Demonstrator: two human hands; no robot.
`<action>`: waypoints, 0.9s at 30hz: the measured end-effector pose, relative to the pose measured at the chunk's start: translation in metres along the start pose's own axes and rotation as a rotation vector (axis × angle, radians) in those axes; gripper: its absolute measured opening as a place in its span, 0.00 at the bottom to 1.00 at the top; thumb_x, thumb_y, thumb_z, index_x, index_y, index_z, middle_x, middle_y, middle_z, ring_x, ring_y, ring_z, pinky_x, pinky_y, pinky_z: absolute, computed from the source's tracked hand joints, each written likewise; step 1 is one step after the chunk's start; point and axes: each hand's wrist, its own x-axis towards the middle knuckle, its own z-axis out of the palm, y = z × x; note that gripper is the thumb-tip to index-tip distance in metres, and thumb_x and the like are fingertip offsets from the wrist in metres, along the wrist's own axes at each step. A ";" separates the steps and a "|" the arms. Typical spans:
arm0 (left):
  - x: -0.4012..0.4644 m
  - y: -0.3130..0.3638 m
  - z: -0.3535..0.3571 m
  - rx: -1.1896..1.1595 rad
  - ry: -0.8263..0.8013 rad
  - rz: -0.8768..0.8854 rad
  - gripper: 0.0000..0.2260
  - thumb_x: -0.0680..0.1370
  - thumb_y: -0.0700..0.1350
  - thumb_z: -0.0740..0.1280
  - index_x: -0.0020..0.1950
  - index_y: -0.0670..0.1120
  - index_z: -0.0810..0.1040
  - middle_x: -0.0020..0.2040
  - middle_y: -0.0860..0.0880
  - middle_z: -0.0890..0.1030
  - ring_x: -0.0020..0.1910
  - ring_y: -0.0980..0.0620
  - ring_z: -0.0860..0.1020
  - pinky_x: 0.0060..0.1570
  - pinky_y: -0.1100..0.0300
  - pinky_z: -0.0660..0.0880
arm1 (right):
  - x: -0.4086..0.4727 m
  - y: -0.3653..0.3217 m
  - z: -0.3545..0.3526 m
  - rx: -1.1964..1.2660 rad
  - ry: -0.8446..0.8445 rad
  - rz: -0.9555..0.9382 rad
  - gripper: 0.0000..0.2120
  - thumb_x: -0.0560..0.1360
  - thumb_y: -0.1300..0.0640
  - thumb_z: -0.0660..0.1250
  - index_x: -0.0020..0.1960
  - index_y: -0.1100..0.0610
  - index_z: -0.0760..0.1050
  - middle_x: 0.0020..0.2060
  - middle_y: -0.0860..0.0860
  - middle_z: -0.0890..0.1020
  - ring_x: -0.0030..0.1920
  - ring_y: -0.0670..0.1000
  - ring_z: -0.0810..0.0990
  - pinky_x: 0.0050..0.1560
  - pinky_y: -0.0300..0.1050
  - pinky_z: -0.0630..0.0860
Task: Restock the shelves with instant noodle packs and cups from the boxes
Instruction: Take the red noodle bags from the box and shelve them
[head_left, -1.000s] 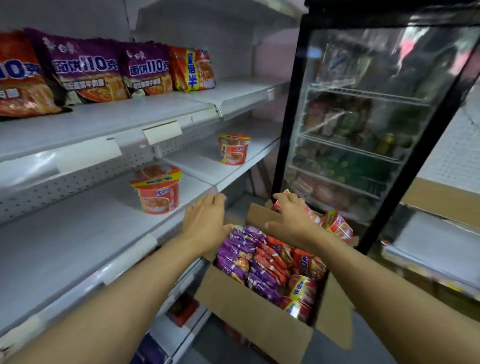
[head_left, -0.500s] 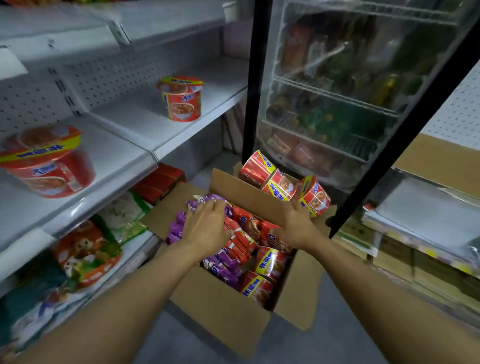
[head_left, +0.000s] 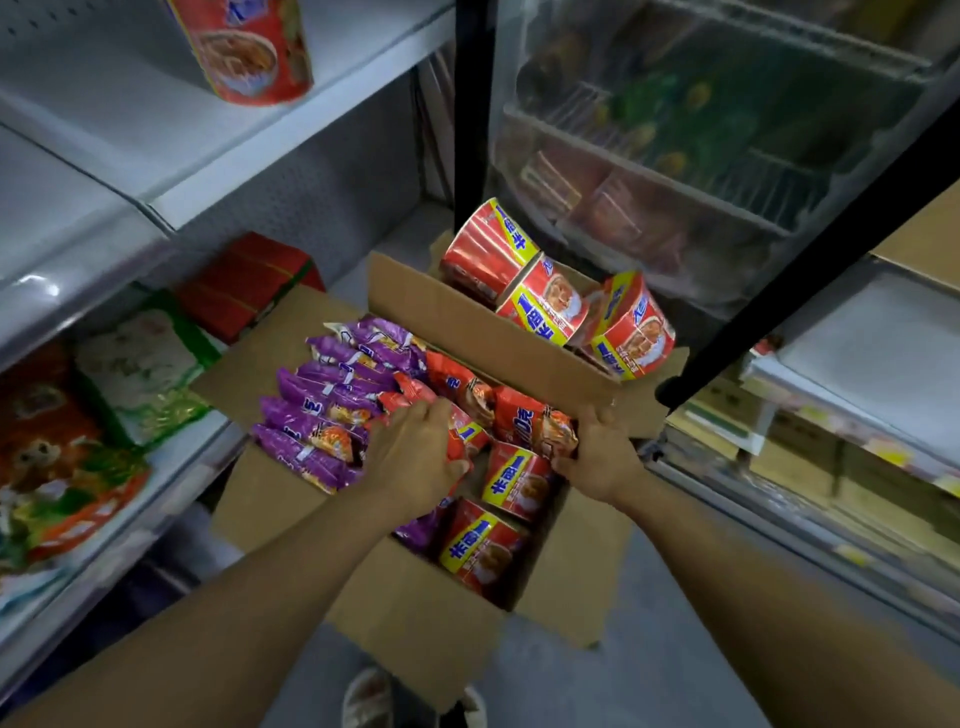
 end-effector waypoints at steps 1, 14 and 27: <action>0.008 -0.001 0.006 -0.008 -0.008 -0.005 0.27 0.77 0.54 0.66 0.71 0.47 0.62 0.69 0.47 0.69 0.68 0.45 0.67 0.67 0.47 0.63 | 0.008 0.003 0.007 0.001 0.000 0.007 0.31 0.72 0.54 0.71 0.68 0.59 0.61 0.65 0.60 0.66 0.67 0.61 0.64 0.63 0.53 0.70; 0.093 -0.034 0.071 -0.032 0.036 0.112 0.26 0.77 0.55 0.66 0.71 0.48 0.63 0.68 0.49 0.70 0.68 0.48 0.66 0.67 0.53 0.61 | 0.085 0.016 0.096 -0.235 0.171 0.079 0.33 0.76 0.50 0.65 0.75 0.56 0.54 0.70 0.56 0.65 0.69 0.57 0.64 0.71 0.51 0.58; 0.113 -0.049 0.091 -0.102 0.055 0.212 0.25 0.77 0.53 0.66 0.71 0.50 0.63 0.67 0.50 0.69 0.68 0.51 0.65 0.67 0.57 0.60 | 0.127 0.023 0.143 -0.391 0.351 0.125 0.17 0.72 0.56 0.70 0.57 0.60 0.73 0.43 0.58 0.83 0.44 0.59 0.82 0.51 0.52 0.71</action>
